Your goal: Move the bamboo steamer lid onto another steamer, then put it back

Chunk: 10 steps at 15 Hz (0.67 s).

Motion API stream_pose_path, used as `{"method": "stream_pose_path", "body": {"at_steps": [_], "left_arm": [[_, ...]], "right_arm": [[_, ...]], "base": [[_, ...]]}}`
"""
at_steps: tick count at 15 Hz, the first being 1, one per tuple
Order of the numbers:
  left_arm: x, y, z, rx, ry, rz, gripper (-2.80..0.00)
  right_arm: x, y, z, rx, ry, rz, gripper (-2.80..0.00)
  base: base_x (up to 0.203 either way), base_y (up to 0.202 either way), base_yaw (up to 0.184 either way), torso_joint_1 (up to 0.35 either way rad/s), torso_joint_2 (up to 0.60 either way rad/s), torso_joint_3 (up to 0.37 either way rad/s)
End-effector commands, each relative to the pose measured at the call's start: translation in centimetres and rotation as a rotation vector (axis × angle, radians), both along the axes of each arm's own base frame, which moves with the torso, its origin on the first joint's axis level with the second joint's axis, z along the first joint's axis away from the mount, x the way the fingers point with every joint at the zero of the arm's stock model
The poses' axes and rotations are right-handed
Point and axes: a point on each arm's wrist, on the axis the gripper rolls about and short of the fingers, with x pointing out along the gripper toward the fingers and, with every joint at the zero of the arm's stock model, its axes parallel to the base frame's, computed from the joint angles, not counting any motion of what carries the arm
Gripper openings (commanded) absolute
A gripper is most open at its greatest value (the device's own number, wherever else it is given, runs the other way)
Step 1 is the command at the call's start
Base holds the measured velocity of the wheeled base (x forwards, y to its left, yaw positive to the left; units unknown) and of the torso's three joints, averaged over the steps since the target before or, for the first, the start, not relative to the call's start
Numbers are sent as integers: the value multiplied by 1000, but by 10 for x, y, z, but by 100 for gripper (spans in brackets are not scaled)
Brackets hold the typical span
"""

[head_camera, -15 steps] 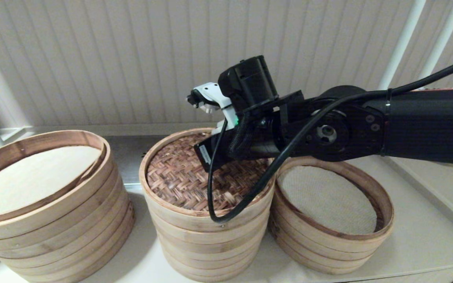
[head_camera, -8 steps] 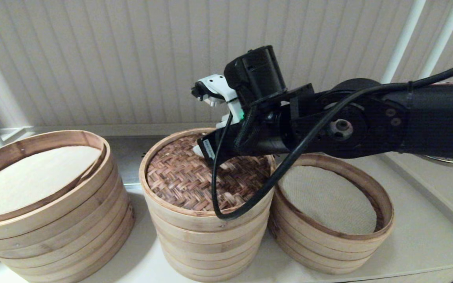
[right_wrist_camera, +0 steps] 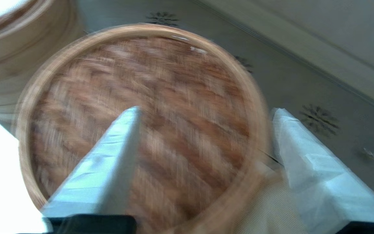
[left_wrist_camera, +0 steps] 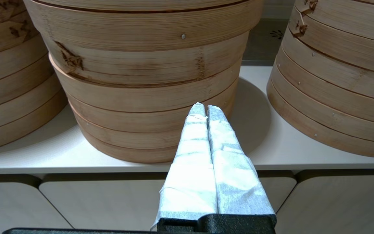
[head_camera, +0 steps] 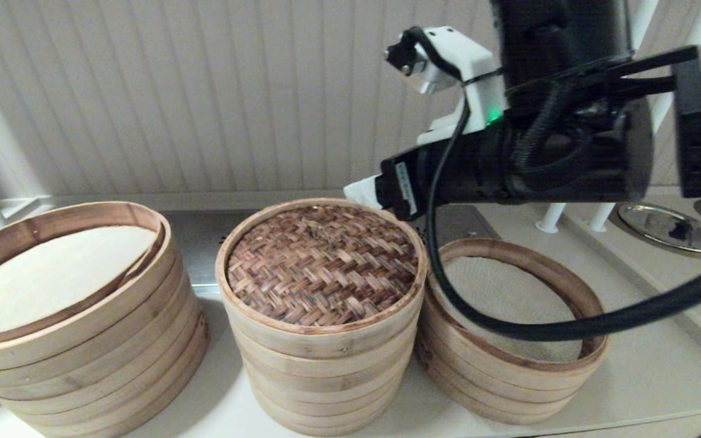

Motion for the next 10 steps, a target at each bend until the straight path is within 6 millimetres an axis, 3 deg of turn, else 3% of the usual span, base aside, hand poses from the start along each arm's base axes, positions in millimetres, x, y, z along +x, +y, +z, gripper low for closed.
{"method": "stream_pose_path", "body": {"at_steps": [1,5,10], "left_arm": [[0,0,0,0,1,1,-280],[0,0,0,0,-1,1,-280],[0,0,0,-2,-1,0,-280]], "right_arm": [[-31,-48,23,45,-57,-65,-280],[-83,-120,20,66,-97,-210,-280],[-153,-184,-18,50,-149,-454,-280]], "base": [[0,0,0,0,0,0],[0,0,0,0,0,0],[0,0,0,0,0,0]]}}
